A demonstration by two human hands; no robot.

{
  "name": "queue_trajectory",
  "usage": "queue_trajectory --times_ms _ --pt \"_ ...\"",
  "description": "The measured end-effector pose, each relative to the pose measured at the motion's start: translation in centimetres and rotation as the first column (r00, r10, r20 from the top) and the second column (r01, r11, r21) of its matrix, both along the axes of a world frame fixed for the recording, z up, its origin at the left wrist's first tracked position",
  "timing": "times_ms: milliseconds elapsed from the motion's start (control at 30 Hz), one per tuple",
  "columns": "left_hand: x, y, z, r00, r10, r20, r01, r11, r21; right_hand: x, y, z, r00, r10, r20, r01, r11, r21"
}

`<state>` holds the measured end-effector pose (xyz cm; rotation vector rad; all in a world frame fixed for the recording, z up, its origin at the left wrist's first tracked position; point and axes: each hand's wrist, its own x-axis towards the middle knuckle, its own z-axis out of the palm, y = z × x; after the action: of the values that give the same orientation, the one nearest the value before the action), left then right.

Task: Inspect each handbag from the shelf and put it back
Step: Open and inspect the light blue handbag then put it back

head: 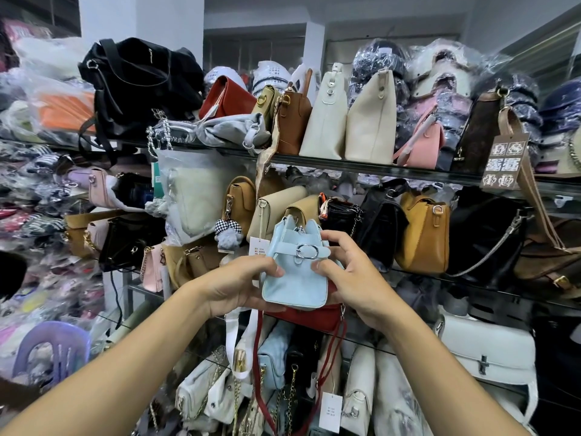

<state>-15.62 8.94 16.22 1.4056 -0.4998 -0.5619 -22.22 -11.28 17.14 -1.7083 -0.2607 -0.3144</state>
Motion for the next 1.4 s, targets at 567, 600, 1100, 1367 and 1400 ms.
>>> queue_trajectory --times_ms 567,600,1100,1367,1400 --pt "-0.6 -0.4 1.2 0.997 0.061 0.049 -0.062 0.997 0.033 0.1 -0.8 -0.6 1.000 0.003 -0.018 -0.001 0.997 0.072" --pt "-0.7 -0.5 1.2 0.994 0.080 0.073 -0.083 0.996 0.040 0.2 -0.7 -0.7 1.000 -0.008 -0.004 0.009 0.997 0.077" --pt "-2.2 -0.2 2.7 0.959 0.067 0.275 -0.070 0.998 0.000 0.2 2.7 -2.6 0.950 -0.075 0.303 0.089 0.996 -0.031" --pt "-2.7 -0.4 2.5 0.874 0.353 0.333 -0.312 0.934 -0.173 -0.3 3.7 -3.1 0.936 -0.004 0.352 0.043 0.994 -0.102" --pt "-2.6 -0.4 2.4 0.862 0.374 0.341 -0.328 0.926 -0.186 -0.3 3.8 -3.2 0.933 0.009 0.359 0.039 0.991 -0.125"
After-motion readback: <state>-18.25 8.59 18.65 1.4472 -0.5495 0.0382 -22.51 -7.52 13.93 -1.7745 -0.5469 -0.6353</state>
